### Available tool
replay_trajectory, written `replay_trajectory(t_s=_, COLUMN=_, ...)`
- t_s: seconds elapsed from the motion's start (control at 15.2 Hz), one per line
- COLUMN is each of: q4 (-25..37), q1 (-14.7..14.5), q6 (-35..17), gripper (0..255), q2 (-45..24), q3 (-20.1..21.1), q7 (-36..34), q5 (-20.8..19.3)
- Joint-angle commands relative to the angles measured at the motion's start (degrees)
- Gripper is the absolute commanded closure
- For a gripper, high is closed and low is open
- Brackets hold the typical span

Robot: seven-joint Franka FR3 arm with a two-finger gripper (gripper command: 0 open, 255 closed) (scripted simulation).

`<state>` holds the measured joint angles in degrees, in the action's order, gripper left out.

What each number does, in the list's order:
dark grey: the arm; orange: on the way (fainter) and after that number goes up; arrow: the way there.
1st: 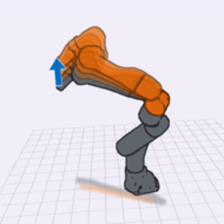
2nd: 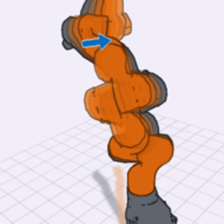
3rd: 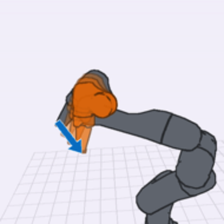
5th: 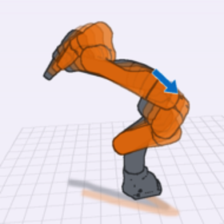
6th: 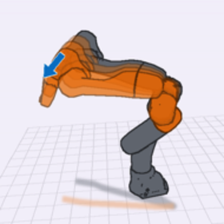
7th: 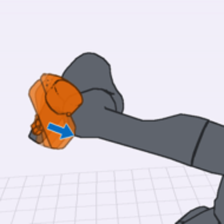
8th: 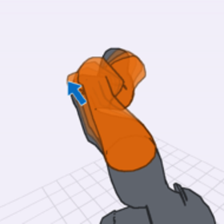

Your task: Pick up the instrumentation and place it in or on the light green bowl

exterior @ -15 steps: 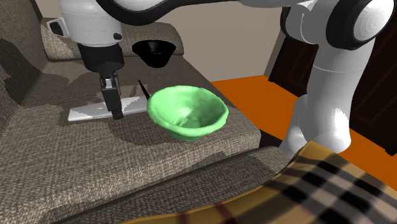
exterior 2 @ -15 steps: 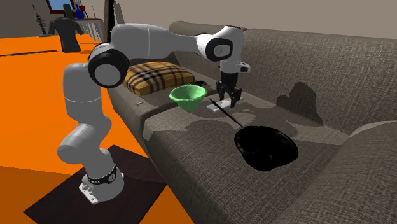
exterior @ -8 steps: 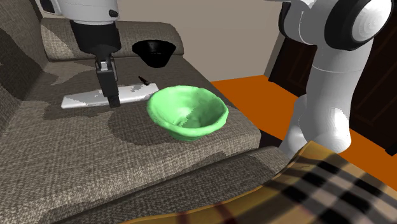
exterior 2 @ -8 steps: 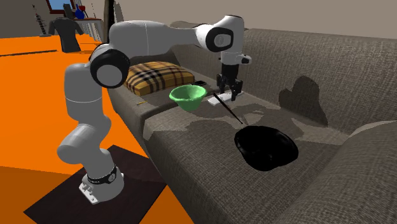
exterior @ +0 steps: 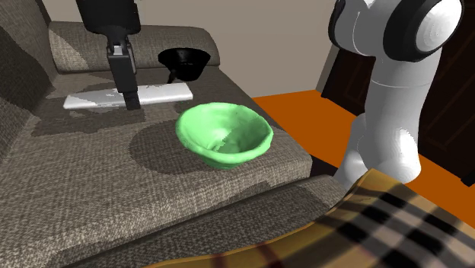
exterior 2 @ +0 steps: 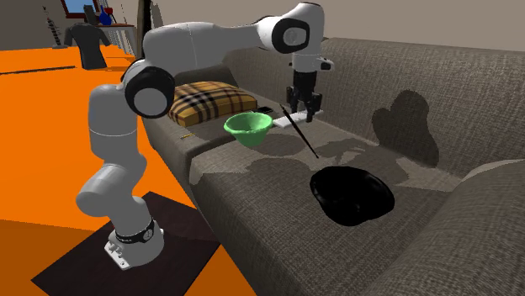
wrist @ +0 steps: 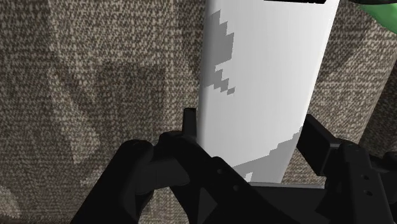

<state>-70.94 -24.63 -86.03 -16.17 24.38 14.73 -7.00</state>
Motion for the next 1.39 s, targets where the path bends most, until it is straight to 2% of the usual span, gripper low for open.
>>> replay_trajectory(t_s=0.0, q4=3.4, q1=-0.6, q6=2.3, gripper=255, q2=-1.3, q3=0.0, q7=-0.1, q5=-0.6)
replay_trajectory(t_s=0.53, q4=18.1, q1=-3.5, q6=11.7, gripper=255, q2=-6.6, q3=0.1, q7=-0.5, q5=-3.0)
replay_trajectory(t_s=0.73, q4=26.7, q1=-5.8, q6=16.7, gripper=255, q2=-10.4, q3=-0.2, q7=-0.5, q5=-4.7)
replay_trajectory(t_s=0.86, q4=35.5, q1=-8.5, q6=21.3, gripper=255, q2=-14.5, q3=-0.7, q7=-0.2, q5=-6.5)
replay_trajectory(t_s=0.92, q4=23.9, q1=-4.9, q6=16.6, gripper=255, q2=-7.6, q3=0.3, q7=-0.9, q5=-3.8)
replay_trajectory(t_s=0.99, q4=16.9, q1=-2.8, q6=14.1, gripper=255, q2=-3.1, q3=1.1, q7=-1.2, q5=-2.0)
replay_trajectory(t_s=1.12, q4=6.7, q1=-0.1, q6=10.7, gripper=255, q2=4.2, q3=1.6, q7=-1.1, q5=1.2)
replay_trajectory(t_s=1.32, q4=-4.4, q1=1.9, q6=7.8, gripper=255, q2=13.3, q3=1.4, q7=-0.6, q5=5.3)
